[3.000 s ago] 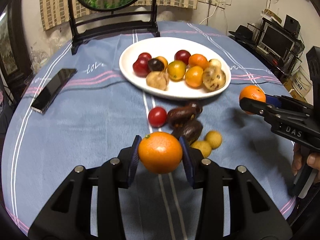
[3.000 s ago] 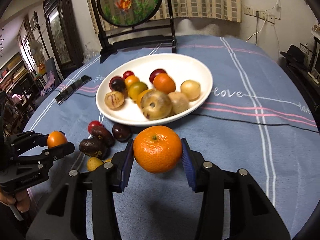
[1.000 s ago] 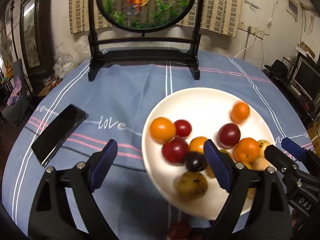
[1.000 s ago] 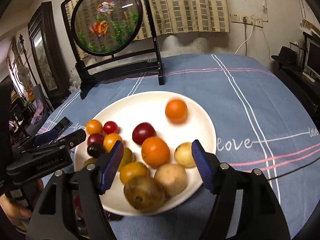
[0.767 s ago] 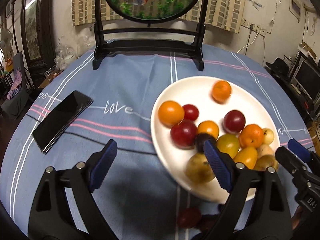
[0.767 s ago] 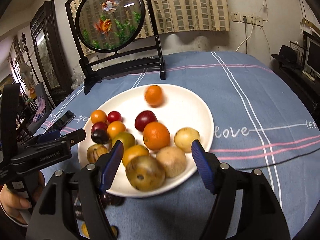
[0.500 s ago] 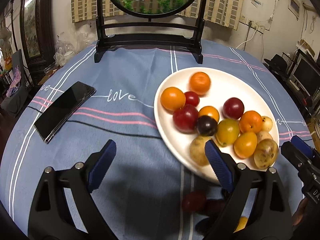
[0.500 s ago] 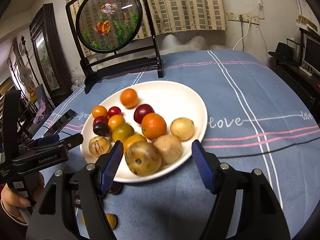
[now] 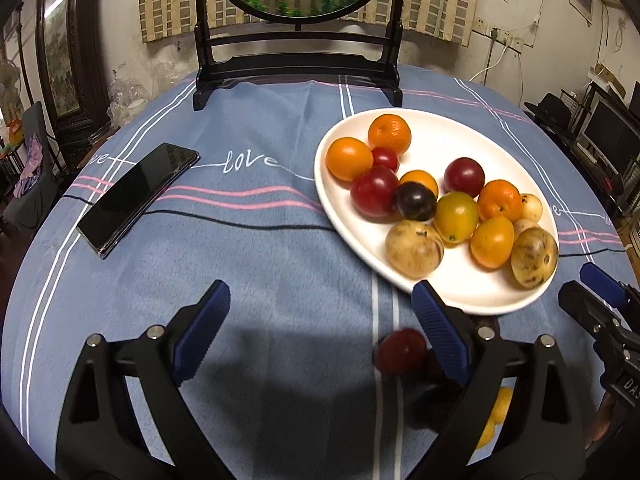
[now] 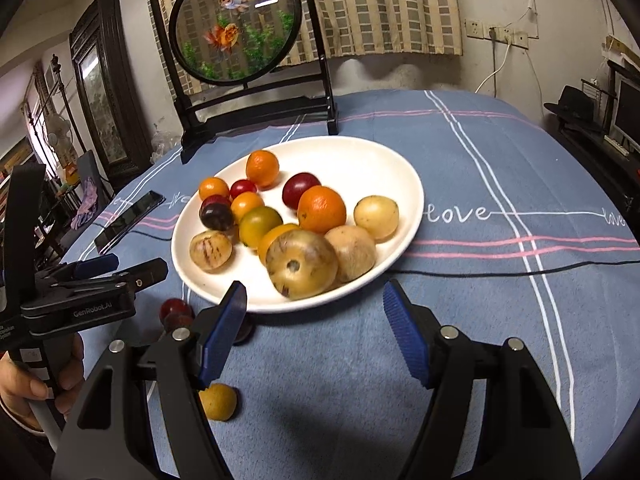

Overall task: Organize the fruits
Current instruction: 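Grasp a small yellow fruit with the right gripper while the left gripper grasps another yellow fruit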

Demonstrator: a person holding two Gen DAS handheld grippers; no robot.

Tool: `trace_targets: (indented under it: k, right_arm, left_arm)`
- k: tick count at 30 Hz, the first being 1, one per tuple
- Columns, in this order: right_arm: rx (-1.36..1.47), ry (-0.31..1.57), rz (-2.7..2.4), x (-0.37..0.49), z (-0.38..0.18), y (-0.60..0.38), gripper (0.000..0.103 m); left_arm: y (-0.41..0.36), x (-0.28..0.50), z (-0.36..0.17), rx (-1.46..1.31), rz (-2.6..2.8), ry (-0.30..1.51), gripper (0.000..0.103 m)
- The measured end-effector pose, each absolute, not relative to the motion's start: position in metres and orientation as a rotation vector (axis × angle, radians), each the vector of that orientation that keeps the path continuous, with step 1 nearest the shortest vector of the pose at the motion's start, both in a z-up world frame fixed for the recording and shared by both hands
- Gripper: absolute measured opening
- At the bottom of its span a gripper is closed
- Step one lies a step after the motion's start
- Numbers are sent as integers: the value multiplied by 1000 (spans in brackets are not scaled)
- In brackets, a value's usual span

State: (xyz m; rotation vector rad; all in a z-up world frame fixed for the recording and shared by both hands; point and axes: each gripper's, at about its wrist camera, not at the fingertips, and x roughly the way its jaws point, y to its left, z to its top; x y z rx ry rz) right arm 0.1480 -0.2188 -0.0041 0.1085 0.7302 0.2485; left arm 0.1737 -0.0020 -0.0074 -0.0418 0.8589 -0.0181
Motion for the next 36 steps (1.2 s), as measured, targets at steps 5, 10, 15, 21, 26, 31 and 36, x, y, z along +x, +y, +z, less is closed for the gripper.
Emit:
trace_targets:
  k: [5, 10, 15, 21, 26, 31, 36]
  right_arm:
    - [77, 734, 301, 140, -5, -212, 71]
    - [79, 781, 395, 130, -10, -205, 71]
    - [24, 783, 409, 113, -8, -198, 71]
    - [-136, 828, 419, 91, -18, -181, 71]
    - [-202, 854, 424, 90, -26, -165, 71]
    - [-258, 900, 402, 97, -34, -155, 57]
    - [-303, 909, 411, 104, -38, -146, 36]
  left_arm:
    - [6, 169, -10, -63, -25, 874, 95]
    - [17, 164, -12, -88, -14, 871, 95]
    - [18, 162, -12, -84, -17, 871, 95]
    - [18, 151, -5, -96, -61, 847, 95]
    - [12, 147, -5, -57, -76, 844, 96]
    - [14, 145, -7, -65, -79, 850, 96]
    - [16, 143, -7, -60, -77, 847, 96]
